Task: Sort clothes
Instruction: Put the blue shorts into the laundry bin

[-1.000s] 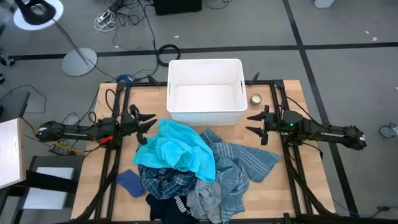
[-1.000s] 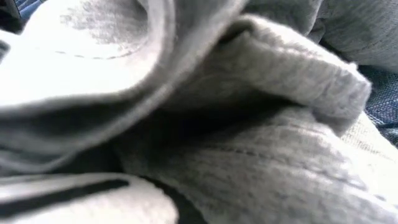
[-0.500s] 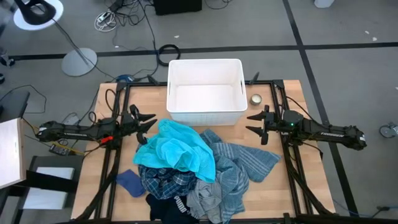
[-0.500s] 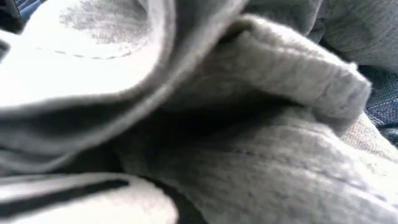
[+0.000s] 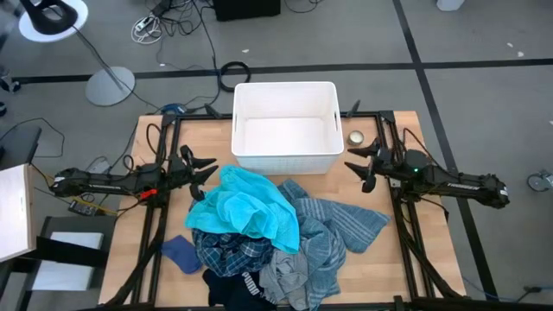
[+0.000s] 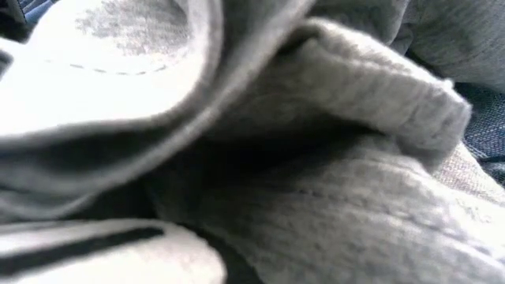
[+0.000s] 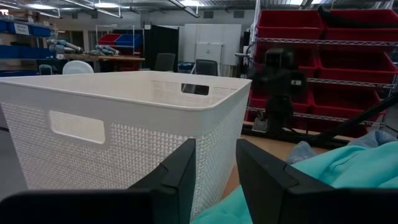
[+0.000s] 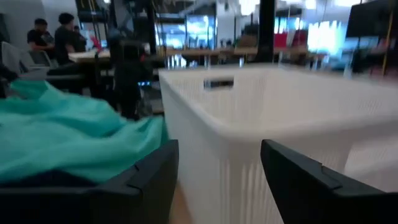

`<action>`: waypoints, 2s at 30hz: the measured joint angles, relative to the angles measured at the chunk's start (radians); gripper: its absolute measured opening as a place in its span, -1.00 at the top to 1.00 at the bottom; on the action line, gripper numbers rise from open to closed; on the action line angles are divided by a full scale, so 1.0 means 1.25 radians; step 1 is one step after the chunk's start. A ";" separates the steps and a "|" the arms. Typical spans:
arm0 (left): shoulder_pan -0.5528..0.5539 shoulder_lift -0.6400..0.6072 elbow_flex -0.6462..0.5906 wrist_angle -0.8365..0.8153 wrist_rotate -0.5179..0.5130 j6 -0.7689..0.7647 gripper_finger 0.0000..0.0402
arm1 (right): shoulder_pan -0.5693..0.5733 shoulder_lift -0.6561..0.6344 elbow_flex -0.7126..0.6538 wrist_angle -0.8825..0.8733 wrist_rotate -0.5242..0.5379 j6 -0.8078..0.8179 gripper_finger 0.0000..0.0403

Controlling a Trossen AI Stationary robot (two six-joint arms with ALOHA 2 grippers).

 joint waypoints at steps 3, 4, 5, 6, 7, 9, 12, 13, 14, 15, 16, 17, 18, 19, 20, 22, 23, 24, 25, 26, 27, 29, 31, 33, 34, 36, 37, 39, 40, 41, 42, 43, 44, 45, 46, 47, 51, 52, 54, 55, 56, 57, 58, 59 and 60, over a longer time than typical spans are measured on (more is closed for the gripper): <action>0.000 0.000 0.000 0.000 0.000 0.000 0.39 | 0.002 0.029 0.081 -0.018 0.000 -0.054 -0.14; 0.000 0.000 0.000 0.000 0.000 0.000 0.39 | 0.005 0.045 0.119 -0.036 0.000 -0.070 -0.14; 0.000 0.000 0.000 0.000 0.000 0.000 0.39 | 0.007 0.066 0.159 -0.055 0.000 -0.084 -0.14; 0.000 0.000 0.000 0.000 0.000 0.000 0.39 | 0.012 0.091 0.200 -0.075 0.000 -0.094 -0.14; 0.000 0.000 0.000 0.000 0.000 0.000 0.39 | 0.017 0.122 0.248 -0.102 0.001 -0.102 -0.14; 0.000 0.000 0.000 0.000 0.000 0.000 0.39 | 0.035 0.193 0.341 -0.162 0.000 -0.112 -0.14; 0.000 0.000 0.000 0.000 0.000 0.000 0.39 | 0.075 0.326 0.490 -0.249 0.001 -0.114 -0.14; 0.000 0.000 0.000 0.000 0.000 0.000 0.39 | 0.091 0.376 0.537 -0.277 0.004 -0.114 -0.14; 0.000 0.000 0.000 0.000 0.000 0.000 0.39 | 0.108 0.426 0.582 -0.297 0.007 -0.114 -0.14; 0.000 0.000 0.000 0.000 0.000 0.000 0.39 | 0.126 0.478 0.627 -0.317 0.014 -0.114 -0.14; 0.000 0.000 0.000 0.000 0.000 0.000 0.39 | 0.145 0.529 0.668 -0.328 0.027 -0.113 -0.14; 0.000 0.000 0.000 0.000 0.000 0.000 0.39 | 0.165 0.580 0.706 -0.339 0.041 -0.106 -0.14; 0.000 0.000 0.000 0.000 0.000 0.000 0.39 | 0.185 0.633 0.745 -0.346 0.054 -0.096 -0.14; 0.000 0.000 0.000 0.000 0.000 0.000 0.39 | 0.204 0.684 0.783 -0.351 0.064 -0.083 -0.14; 0.000 0.000 0.000 0.000 0.000 0.000 0.39 | 0.222 0.734 0.819 -0.357 0.073 -0.074 -0.14; 0.000 0.000 0.000 0.000 0.000 0.000 0.39 | 0.251 0.832 0.895 -0.365 0.084 -0.066 -0.14; 0.000 0.000 0.000 0.000 0.000 0.000 0.39 | 0.263 0.878 0.931 -0.365 0.085 -0.065 -0.14; 0.000 0.000 0.000 0.000 0.000 0.000 0.39 | 0.273 0.920 0.964 -0.369 0.085 -0.065 -0.14; 0.000 0.000 0.000 0.000 0.000 0.000 0.39 | 0.280 0.964 0.997 -0.375 0.085 -0.063 -0.14; 0.000 0.000 0.000 0.000 0.000 0.000 0.39 | 0.286 1.005 1.029 -0.388 0.085 -0.055 -0.14; 0.000 0.000 0.000 0.000 0.000 0.000 0.39 | 0.289 1.044 1.063 -0.404 0.086 -0.042 -0.14; 0.000 0.000 0.000 0.000 0.000 0.000 0.39 | 0.290 1.118 1.130 -0.456 0.085 -0.006 -0.14; 0.000 0.000 0.000 0.000 0.000 0.000 0.39 | 0.289 1.189 1.197 -0.522 0.085 0.029 -0.14; 0.000 0.000 0.000 0.000 0.000 0.000 0.39 | 0.292 1.260 1.258 -0.597 0.084 0.048 -0.15; 0.000 0.000 0.000 0.000 0.000 0.000 0.39 | 0.295 1.293 1.285 -0.623 0.081 0.053 -0.15; 0.000 0.000 0.000 0.000 0.000 0.000 0.39 | 0.305 1.352 1.333 -0.658 0.077 0.057 -0.19; 0.000 0.000 0.000 0.000 0.000 0.000 0.39 | 0.310 1.376 1.354 -0.667 0.076 0.057 -0.21; 0.000 0.000 0.000 0.000 0.000 0.000 0.39 | 0.318 1.417 1.390 -0.671 0.075 0.059 -0.28; 0.000 0.000 0.000 0.000 0.000 0.000 0.39 | 0.322 1.435 1.404 -0.671 0.075 0.065 -0.32; 0.000 0.000 0.000 0.000 0.000 0.000 0.39 | 0.325 1.453 1.418 -0.671 0.075 0.072 -0.37; 0.000 0.000 0.000 0.000 0.000 0.000 0.39 | 0.326 1.471 1.429 -0.671 0.075 0.080 -0.42; 0.000 0.000 0.000 0.000 0.000 0.000 0.39 | 0.327 1.487 1.437 -0.672 0.075 0.087 -0.47; 0.000 0.000 0.000 0.000 0.000 0.000 0.39 | 0.326 1.502 1.441 -0.677 0.075 0.093 -0.52; 0.000 0.000 0.000 0.000 0.000 0.000 0.39 | 0.324 1.518 1.441 -0.677 0.075 0.101 -0.58; 0.000 0.000 0.000 0.000 0.000 0.000 0.39 | 0.320 1.534 1.441 -0.677 0.075 0.110 -0.63; 0.000 0.000 0.000 0.000 0.000 0.000 0.39 | 0.316 1.550 1.441 -0.678 0.075 0.119 -0.69; 0.000 0.000 0.000 0.000 0.000 0.000 0.39 | 0.299 1.614 1.441 -0.670 0.095 0.150 -0.80; 0.000 0.000 0.000 0.000 0.000 0.000 0.39 | 0.295 1.627 1.441 -0.662 0.098 0.155 -0.80; 0.000 0.000 0.000 0.000 0.000 0.000 0.39 | 0.288 1.649 1.441 -0.639 0.096 0.177 -0.73; 0.000 0.000 0.000 0.000 0.000 0.000 0.39 | 0.285 1.656 1.441 -0.630 0.092 0.188 -0.66; 0.000 0.000 0.000 0.000 0.000 0.000 0.39 | 0.283 1.660 1.441 -0.622 0.082 0.195 -0.56; 0.000 0.000 0.000 0.000 0.000 0.000 0.39 | 0.280 1.662 1.441 -0.612 0.070 0.201 -0.42; 0.000 0.000 0.000 0.000 0.000 0.000 0.39 | 0.278 1.661 1.441 -0.608 0.059 0.208 -0.26; 0.000 0.000 0.000 0.000 0.000 0.000 0.39 | 0.277 1.660 1.441 -0.611 0.051 0.212 -0.07; 0.000 0.000 0.000 0.000 0.000 0.000 0.39 | 0.276 1.656 1.441 -0.612 0.042 0.215 0.14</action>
